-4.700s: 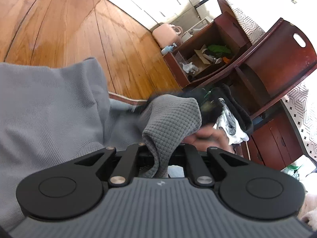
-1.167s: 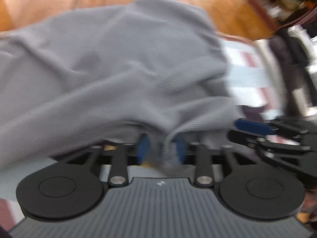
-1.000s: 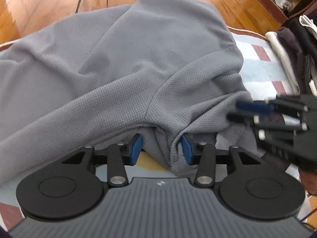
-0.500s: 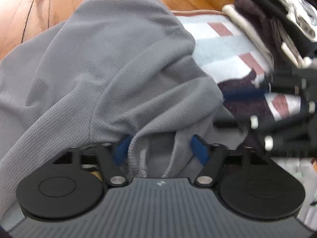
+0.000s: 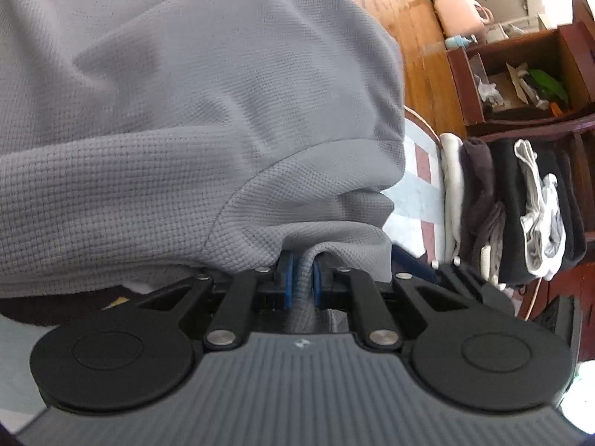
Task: Fold clothes
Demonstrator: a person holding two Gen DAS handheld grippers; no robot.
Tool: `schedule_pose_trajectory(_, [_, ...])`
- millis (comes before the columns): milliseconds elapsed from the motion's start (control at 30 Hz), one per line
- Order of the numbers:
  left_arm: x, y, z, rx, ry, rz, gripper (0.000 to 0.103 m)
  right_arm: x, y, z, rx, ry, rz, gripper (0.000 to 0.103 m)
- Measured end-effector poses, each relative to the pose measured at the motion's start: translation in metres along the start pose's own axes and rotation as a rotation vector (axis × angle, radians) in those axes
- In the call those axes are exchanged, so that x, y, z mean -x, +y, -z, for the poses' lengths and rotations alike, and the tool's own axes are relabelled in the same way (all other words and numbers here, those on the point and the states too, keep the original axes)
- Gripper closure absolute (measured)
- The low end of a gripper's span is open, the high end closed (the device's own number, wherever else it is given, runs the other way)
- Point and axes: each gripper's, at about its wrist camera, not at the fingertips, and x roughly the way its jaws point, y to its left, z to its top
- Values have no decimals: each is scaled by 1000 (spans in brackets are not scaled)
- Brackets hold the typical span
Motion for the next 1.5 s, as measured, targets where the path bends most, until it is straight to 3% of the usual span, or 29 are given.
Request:
schedule_pose_trajectory(33, [2,0,-2,-12,8,10,93,0,-2,-3,-5,-11,-11,85])
schedule_pose_trajectory(67, [3,-2,-1,-24,14,18,91,2,-9,-7,-53,-18,-56,94])
schedule_pose_trajectory(167, [6,-13,4,-88,26,12,86,14,-35,-11,-234,-60,-204,95])
schedule_pose_trajectory(200, [7,-20,5,-132,24,-13,77,19,-43,-11,-283,-70,-246,95])
schedule_pose_trajectory(233, [7,-28,8,-187,22,-43,61,21,-53,-10,-336,-65,-293,95])
schedule_pose_trajectory(300, [6,-44,14,-299,18,-106,46,25,-70,-6,-435,-44,-405,94])
schedule_pose_trajectory(400, [-2,-62,24,-432,38,-175,44,23,-95,5,-585,3,-605,94])
schedule_pose_trajectory(467, [-5,-69,29,-486,34,-212,54,20,-108,13,-651,43,-669,94])
schedule_pose_trajectory(533, [-5,-71,30,-511,28,-222,97,20,-114,17,-664,50,-636,94])
schedule_pose_trajectory(600, [-3,-70,28,-493,26,-198,98,19,-120,21,-671,60,-565,94])
schedule_pose_trajectory(767, [-3,-48,14,-295,48,-32,98,25,-111,16,-607,67,-305,94])
schedule_pose_trajectory(867, [-7,-27,5,-133,56,61,98,39,-89,9,-521,32,-264,88])
schedule_pose_trajectory(1000, [-9,-4,-1,35,22,138,98,45,-67,6,-461,-38,-308,88])
schedule_pose_trajectory(1067, [-5,3,-2,85,-4,161,98,36,-53,1,-432,-40,-314,73])
schedule_pose_trajectory(1100, [-4,6,-2,110,-15,172,98,32,-49,-1,-422,-34,-298,72])
schedule_pose_trajectory(1200, [-5,10,-3,154,-49,149,98,13,-41,-10,-383,-9,-209,60])
schedule_pose_trajectory(1300, [-6,12,-4,144,-59,81,97,-4,-36,-17,-364,23,-145,59])
schedule_pose_trajectory(1367, [-8,12,-6,135,-53,70,97,-16,-31,-21,-338,63,-115,54])
schedule_pose_trajectory(1500, [-8,6,-6,97,-44,43,97,-17,-15,-21,-249,69,-50,54])
